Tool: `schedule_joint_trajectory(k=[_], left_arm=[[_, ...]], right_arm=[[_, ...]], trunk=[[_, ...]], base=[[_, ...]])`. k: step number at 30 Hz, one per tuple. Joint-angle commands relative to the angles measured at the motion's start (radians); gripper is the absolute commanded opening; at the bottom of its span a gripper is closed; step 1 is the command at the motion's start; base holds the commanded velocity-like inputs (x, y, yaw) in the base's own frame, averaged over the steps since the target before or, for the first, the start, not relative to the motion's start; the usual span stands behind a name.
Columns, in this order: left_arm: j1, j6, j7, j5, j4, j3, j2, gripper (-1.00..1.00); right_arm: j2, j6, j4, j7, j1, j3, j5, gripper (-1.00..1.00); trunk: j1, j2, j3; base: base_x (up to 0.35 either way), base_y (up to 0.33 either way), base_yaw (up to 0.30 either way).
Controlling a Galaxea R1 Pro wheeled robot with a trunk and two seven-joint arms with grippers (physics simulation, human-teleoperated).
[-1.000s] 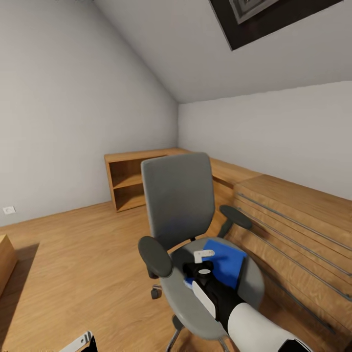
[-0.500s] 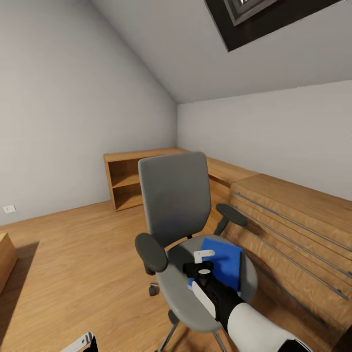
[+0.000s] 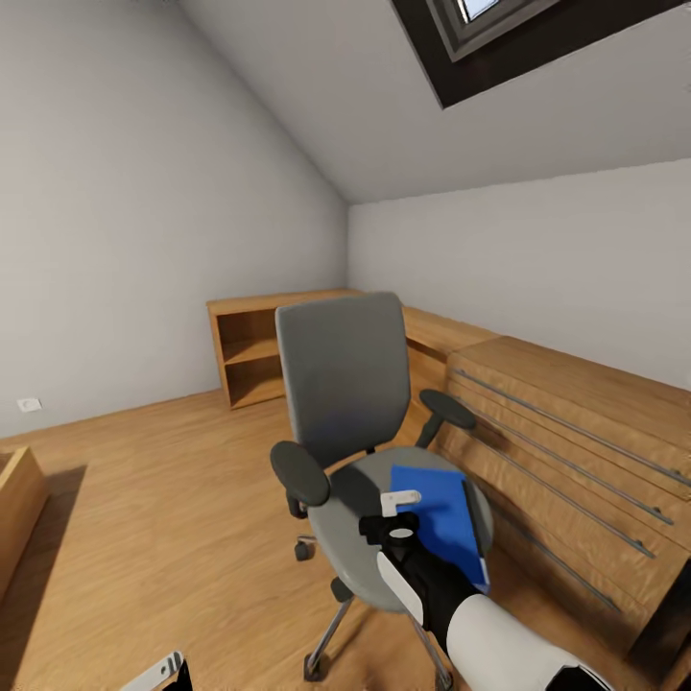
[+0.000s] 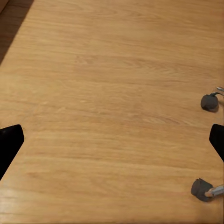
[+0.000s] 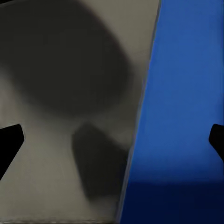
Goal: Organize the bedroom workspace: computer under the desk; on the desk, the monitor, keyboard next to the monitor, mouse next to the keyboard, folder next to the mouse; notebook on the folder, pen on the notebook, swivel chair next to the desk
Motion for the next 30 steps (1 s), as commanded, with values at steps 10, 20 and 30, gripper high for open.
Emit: schedule_joint_trajectory(k=[10,20,30], left_arm=[[-0.001,-0.009,0.002,0.01,-0.001,-0.002,0.001,1.0],[-0.001,-0.009,0.002,0.01,-0.001,-0.002,0.001,1.0],[-0.001,-0.009,0.002,0.01,-0.001,-0.002,0.001,1.0]], right_arm=[[-0.001,0.004,0.028,-0.007,0.0,0.006,-0.022,1.0],[-0.001,0.004,0.027,-0.008,0.0,0.006,-0.021,1.0],[-0.001,0.004,0.027,-0.008,0.0,0.007,-0.02,1.0]], trunk=[[0.0,0.0,-0.001],[0.0,0.0,-0.001],[0.0,0.0,-0.001]], base=[[-0.092,-0.061,0.0],[-0.048,-0.05,0.0],[-0.141,-0.056,0.0]])
